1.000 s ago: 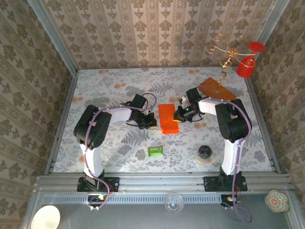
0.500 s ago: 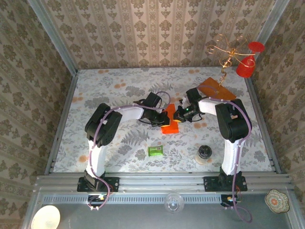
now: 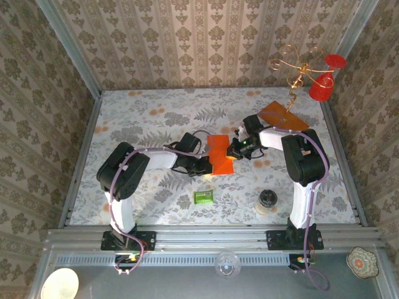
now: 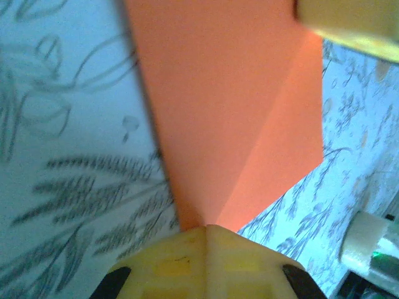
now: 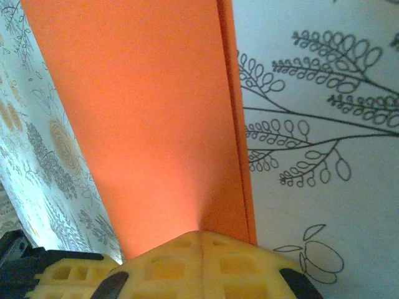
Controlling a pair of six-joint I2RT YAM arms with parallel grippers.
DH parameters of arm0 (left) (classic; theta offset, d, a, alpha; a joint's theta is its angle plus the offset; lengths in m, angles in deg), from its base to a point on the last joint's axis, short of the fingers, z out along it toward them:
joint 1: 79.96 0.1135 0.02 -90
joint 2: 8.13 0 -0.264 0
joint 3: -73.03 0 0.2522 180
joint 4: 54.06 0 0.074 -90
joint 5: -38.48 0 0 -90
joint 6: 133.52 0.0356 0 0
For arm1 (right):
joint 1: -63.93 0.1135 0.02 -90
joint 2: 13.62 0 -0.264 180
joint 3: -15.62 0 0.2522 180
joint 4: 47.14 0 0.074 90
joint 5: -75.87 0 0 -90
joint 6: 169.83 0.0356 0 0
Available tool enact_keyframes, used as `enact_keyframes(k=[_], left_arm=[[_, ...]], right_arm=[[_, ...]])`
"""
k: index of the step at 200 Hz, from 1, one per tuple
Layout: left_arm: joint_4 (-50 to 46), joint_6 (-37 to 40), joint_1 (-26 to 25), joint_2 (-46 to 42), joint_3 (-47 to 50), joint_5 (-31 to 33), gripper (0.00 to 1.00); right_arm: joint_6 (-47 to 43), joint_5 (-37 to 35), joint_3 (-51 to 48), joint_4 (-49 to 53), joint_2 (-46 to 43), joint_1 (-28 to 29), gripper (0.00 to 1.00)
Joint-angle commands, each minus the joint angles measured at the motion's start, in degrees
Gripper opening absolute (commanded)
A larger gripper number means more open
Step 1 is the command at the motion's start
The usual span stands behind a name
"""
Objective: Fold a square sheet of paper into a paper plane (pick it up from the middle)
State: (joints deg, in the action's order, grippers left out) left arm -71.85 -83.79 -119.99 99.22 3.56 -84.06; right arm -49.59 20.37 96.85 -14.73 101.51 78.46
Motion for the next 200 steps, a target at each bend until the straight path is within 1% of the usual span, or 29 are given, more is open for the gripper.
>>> enact_keyframes(k=[1, 26, 46, 63, 86, 110, 128, 155, 176, 200], left_arm=[[-11.17, 2.92, -1.08, -1.85, 3.32, 3.48, 0.00], [-12.22, 4.44, -1.11, -5.68, 2.80, 4.20, 0.00], [-11.87, 4.47, -0.39, -8.87, 1.92, 6.03, 0.00], [-8.33, 2.35, 1.10, -10.69, 2.08, 6.67, 0.00], [-1.54, -0.86, 2.54, -11.29, 2.06, 7.79, 0.00], [2.22, -3.67, 3.03, -9.14, -0.42, 9.71, 0.00], [2.60, -4.59, 3.07, -6.91, -3.16, 10.52, 0.06], [0.32, -4.16, 3.03, -3.97, -7.01, 12.11, 0.11], [-2.71, -2.86, 3.11, -0.90, -10.81, 12.57, 0.17], [-5.89, -0.94, 3.68, 2.88, -14.94, 12.14, 0.18]], right_arm=[[1.33, -17.45, -3.48, 7.20, 5.56, -0.77, 0.04], [1.31, -17.08, -3.43, 6.92, 4.71, -0.14, 0.04], [1.40, -16.19, -3.18, 6.32, 3.47, 0.34, 0.04], [1.31, -13.67, -2.22, 5.25, 2.23, 0.89, 0.05], [1.09, -8.01, 0.40, 3.19, 1.31, 2.32, 0.05], [2.72, -2.24, 3.73, 0.86, 3.04, 3.85, 0.08], [5.11, -1.49, 3.46, -1.22, 2.42, 3.85, 0.10], [7.34, -1.93, -1.22, -5.26, -4.78, 2.94, 0.15], [8.27, -3.74, -4.70, -5.55, -10.55, 2.18, 0.21], [10.75, -5.57, -9.83, -6.41, -15.68, 2.14, 0.28]])
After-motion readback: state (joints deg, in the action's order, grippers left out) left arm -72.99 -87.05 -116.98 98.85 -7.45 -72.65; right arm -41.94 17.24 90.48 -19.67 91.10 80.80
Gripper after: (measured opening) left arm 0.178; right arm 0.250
